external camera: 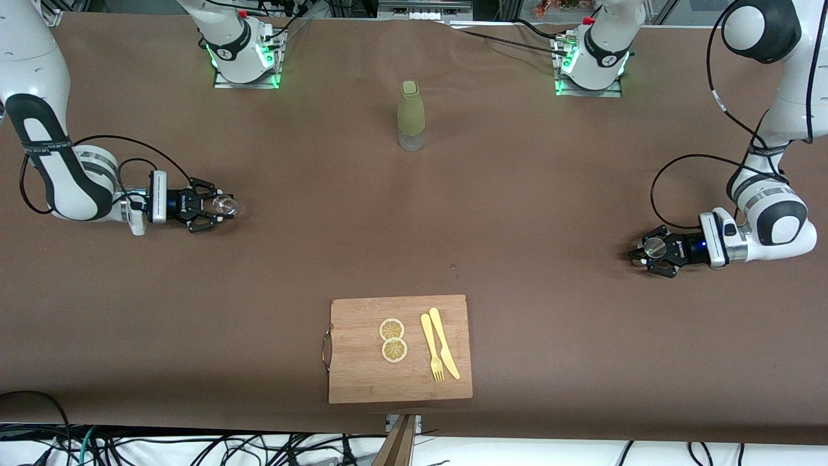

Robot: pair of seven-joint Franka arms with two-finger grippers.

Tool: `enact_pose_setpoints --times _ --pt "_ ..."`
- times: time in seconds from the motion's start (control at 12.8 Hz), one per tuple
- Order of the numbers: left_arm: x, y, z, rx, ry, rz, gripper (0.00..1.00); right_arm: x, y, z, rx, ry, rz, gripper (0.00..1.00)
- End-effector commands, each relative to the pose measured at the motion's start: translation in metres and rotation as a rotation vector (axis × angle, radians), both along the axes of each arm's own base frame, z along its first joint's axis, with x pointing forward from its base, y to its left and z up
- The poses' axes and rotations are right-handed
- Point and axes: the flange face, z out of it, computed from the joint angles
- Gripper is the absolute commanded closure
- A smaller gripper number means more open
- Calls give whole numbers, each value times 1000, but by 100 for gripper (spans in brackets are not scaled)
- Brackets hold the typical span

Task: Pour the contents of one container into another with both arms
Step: 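Lower the beaker onto the table and open the right gripper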

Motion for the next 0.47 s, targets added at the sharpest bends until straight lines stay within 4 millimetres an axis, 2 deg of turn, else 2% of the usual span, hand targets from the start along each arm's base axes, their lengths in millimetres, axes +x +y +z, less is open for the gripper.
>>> enact_pose_setpoints --times 0.0,0.16,0.31,0.39 --pt "0 2 2 24 -19 -41 100 7 -6 -2 -8 -20 3 61" --pt "1 6 4 47 -29 -66 100 6 -6 -5 -9 -2 -7 36" --pt "1 8 5 49 -29 -68 100 5 -9 -6 -8 4 -20 1" --pt "0 8 5 46 -28 -65 100 5 -9 -6 -6 6 -21 0"
